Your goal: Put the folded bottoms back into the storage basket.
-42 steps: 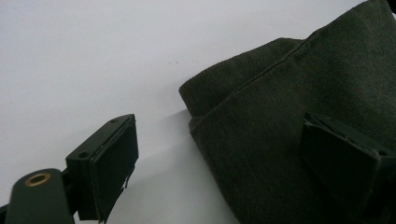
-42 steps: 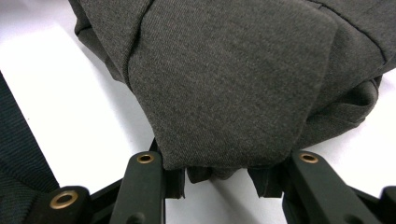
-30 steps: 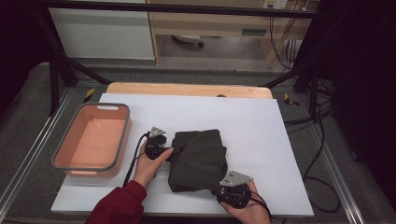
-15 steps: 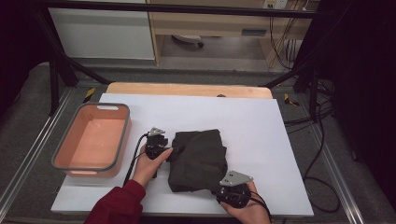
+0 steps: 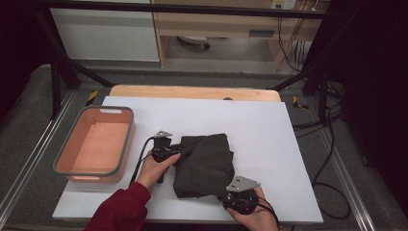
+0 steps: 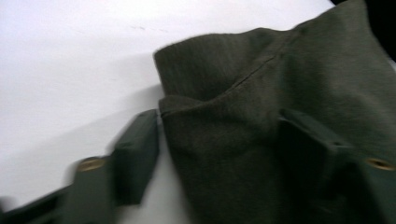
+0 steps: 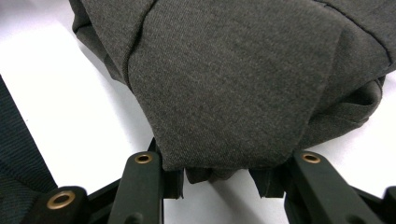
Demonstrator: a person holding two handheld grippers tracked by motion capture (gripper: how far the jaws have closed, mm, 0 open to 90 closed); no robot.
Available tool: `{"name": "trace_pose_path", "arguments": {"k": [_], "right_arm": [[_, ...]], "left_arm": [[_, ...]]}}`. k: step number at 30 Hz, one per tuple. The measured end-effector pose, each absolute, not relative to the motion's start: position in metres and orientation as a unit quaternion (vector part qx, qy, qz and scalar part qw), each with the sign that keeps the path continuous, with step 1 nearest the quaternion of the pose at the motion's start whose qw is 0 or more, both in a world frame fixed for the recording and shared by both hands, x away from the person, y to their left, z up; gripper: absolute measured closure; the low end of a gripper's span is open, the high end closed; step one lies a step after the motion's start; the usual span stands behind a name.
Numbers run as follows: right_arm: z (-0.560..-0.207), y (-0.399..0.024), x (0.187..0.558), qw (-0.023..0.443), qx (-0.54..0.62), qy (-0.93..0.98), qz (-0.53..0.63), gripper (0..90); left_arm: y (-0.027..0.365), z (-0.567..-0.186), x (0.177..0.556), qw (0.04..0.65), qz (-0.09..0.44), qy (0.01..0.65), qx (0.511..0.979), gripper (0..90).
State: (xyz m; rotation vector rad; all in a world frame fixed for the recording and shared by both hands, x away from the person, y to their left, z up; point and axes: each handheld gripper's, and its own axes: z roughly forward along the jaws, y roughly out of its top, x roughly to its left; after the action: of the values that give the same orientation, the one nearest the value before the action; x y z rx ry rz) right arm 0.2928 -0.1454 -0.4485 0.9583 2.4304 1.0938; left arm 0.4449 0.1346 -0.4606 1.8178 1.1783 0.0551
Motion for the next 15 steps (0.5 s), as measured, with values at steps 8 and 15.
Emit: {"name": "trace_pose_path", "arguments": {"k": [8,15], "right_arm": [[-0.448,-0.145,0.293,0.155,0.332,0.849,0.380,61.8],[-0.445,-0.143,0.291,0.171,0.325,0.850,0.378,64.9]], "left_arm": [[0.128,-0.456,0.441,0.473,0.035,0.465,0.748,66.6],[0.124,-0.445,0.432,0.475,0.075,0.457,0.748,79.0]]}}
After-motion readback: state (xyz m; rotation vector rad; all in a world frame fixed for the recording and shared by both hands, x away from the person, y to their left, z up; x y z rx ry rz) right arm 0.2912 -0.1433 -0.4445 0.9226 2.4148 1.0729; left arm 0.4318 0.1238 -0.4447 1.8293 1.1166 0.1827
